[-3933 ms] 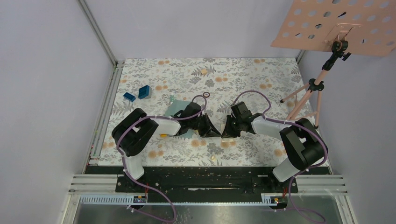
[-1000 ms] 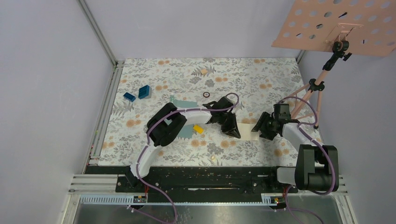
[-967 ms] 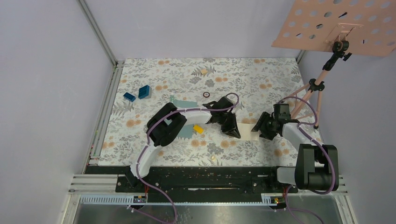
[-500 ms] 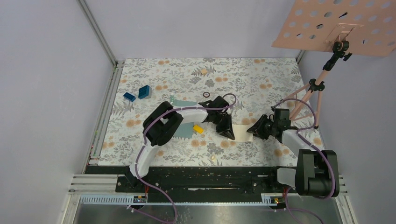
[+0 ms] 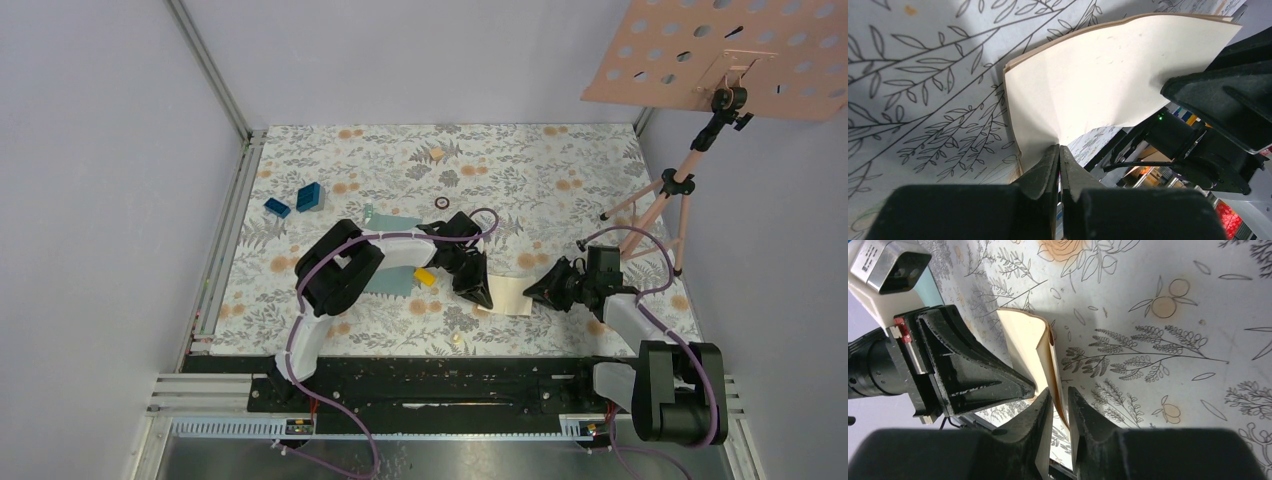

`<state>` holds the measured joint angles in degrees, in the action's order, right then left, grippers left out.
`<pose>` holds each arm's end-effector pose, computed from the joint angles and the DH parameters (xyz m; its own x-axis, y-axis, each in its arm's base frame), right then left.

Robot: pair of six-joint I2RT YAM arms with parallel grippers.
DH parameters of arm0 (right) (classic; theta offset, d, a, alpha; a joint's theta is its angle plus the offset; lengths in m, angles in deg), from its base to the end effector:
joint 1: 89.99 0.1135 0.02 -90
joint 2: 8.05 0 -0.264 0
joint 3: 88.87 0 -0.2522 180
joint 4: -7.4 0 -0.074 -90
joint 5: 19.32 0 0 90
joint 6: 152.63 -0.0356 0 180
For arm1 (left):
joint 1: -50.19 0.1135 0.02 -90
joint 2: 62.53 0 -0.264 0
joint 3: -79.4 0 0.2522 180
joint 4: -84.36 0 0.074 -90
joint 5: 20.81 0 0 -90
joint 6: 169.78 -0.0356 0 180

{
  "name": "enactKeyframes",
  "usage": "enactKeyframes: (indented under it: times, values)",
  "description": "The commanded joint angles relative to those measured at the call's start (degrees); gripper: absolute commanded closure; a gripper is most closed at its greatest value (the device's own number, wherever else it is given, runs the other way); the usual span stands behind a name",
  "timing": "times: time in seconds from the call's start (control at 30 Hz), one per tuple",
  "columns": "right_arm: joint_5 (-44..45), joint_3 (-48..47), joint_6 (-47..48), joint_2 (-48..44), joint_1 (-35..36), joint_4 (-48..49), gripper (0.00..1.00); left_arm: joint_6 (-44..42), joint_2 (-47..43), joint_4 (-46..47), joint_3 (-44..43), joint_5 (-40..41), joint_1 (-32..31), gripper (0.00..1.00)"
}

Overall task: Place the letter into the envelope and seal it
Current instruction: Fold the letter at the center of the board.

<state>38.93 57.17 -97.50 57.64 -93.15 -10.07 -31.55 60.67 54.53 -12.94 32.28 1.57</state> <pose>0.1947 0.0080 0.1425 -0.7896 0.5305 -0.3084 0.1889 0.6883 0.7004 0.2690 -0.3377 0.1157 -0.9764 0.2062 0.0645 0.0992 0.6931 -0.7140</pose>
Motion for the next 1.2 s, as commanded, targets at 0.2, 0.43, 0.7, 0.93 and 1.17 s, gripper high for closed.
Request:
enactKeyframes:
  times: [0.2,0.43,0.7,0.93,1.17]
  values:
    - [-3.23,-0.08,-1.99,-3.16,0.91,-2.06,0.97,-1.21,-1.23,-0.06,1.05,-0.12,-0.01,0.95]
    - [2.11,-2.31,-4.17,-4.38,7.07,-3.72,1.00,-1.21,-0.44,0.31,0.93,-1.36,-0.01,0.96]
    - [6.11,-3.81,-6.52,-1.85,11.95,-1.96,1.00,-0.95,-1.58,0.91,1.03,-3.18,-0.22,0.96]
    - [7.30,-3.42,-7.65,-2.18,11.95,-1.65,1.00,0.21,-4.82,1.15,0.92,-4.45,-1.35,0.96]
    - [7.42,-3.43,-7.75,-2.56,11.99,-1.93,1.00,1.77,-2.31,1.51,0.01,-2.51,-1.52,0.97]
